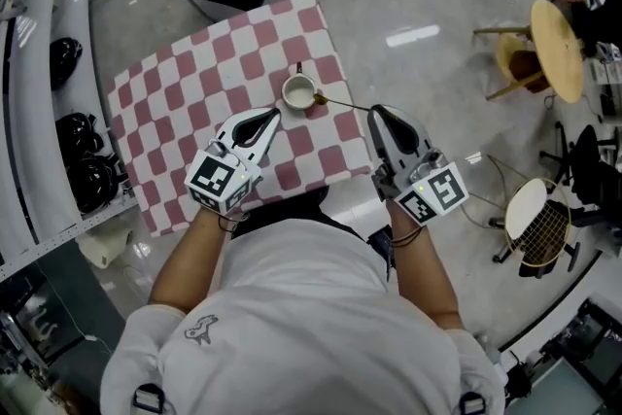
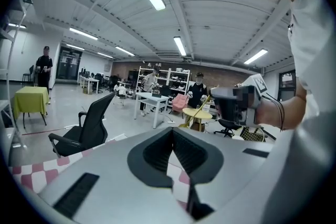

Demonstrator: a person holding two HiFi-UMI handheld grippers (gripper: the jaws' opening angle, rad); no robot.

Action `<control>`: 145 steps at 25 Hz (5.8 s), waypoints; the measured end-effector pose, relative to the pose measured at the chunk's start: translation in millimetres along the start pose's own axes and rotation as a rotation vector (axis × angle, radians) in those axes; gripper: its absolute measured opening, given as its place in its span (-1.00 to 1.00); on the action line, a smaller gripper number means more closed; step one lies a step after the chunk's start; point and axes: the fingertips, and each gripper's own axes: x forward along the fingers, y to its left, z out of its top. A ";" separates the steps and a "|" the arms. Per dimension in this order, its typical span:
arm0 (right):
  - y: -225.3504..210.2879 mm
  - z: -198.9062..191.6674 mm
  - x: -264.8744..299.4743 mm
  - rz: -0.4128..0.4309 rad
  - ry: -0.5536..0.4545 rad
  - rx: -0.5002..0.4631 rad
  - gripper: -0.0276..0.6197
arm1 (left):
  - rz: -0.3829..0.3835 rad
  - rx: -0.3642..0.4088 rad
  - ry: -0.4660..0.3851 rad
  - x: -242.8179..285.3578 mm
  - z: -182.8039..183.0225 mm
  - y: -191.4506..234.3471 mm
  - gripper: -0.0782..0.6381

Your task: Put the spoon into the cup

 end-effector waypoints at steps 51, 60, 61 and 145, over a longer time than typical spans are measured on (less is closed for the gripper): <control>-106.8 -243.0 107.8 -0.100 0.285 0.301 -0.81 | -0.077 -0.148 0.185 87.2 -161.0 85.7 -0.74; -115.0 -253.5 105.0 -0.123 0.283 0.349 -0.81 | -0.072 -0.159 0.190 90.1 -164.3 86.7 -0.74; -115.5 -254.8 104.4 -0.124 0.285 0.351 -0.81 | -0.072 -0.160 0.190 90.3 -164.6 86.4 -0.74; 109.6 -2.3 -34.1 0.037 0.004 -0.182 -0.79 | -0.033 0.217 -0.209 -89.0 94.5 -94.1 -0.74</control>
